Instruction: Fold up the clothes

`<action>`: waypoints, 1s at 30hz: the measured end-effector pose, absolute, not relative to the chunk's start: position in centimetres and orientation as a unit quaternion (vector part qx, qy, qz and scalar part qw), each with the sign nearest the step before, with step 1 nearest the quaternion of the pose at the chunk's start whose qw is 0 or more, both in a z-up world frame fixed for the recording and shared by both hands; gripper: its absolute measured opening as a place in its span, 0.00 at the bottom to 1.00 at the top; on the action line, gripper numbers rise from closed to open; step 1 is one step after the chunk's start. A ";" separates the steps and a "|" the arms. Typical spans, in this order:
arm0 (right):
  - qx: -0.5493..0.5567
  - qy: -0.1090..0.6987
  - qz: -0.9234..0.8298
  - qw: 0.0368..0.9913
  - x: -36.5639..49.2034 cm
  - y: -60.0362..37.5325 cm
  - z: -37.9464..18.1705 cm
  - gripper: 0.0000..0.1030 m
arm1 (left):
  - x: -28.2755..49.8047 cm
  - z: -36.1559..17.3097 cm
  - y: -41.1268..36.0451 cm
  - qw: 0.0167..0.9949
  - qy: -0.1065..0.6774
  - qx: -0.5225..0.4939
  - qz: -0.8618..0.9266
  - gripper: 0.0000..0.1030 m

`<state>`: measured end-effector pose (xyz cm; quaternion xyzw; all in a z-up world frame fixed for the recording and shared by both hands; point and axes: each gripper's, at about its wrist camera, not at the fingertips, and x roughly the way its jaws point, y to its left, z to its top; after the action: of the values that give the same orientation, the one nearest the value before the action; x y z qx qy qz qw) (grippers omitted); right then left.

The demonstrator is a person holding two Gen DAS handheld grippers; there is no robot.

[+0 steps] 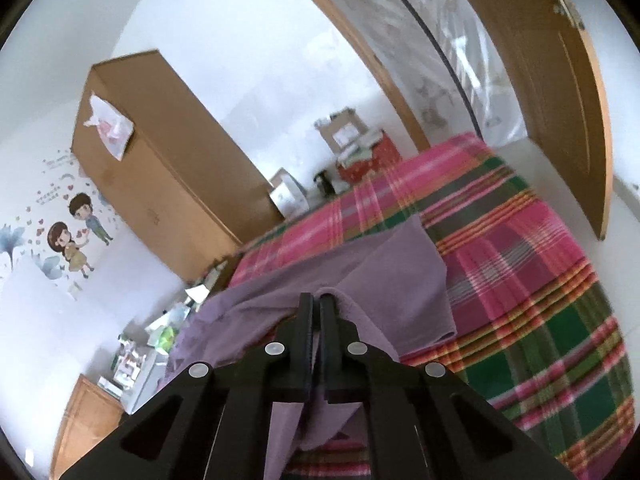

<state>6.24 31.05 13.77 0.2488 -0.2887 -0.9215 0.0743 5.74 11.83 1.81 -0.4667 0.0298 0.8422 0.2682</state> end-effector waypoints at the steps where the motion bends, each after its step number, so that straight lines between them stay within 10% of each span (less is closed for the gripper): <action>1: 0.240 -0.285 -0.925 0.071 6.9 31.1 14.2 0.03 | 5.9 2.0 11.7 0.270 0.026 -0.463 0.844 0.07; 15: 0.160 -0.234 -0.958 0.040 17.4 29.7 16.5 0.03 | 6.8 3.3 9.5 0.273 -0.015 -0.445 0.853 0.07; 30: 0.247 -0.297 -0.922 -0.030 22.7 31.9 7.4 0.03 | 7.2 1.9 9.3 0.267 -0.003 -0.468 0.843 0.07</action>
<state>22.72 31.92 7.39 0.2475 -0.2967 -0.9219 -0.0304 7.24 9.30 1.91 -0.4676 -0.0027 0.8426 0.2671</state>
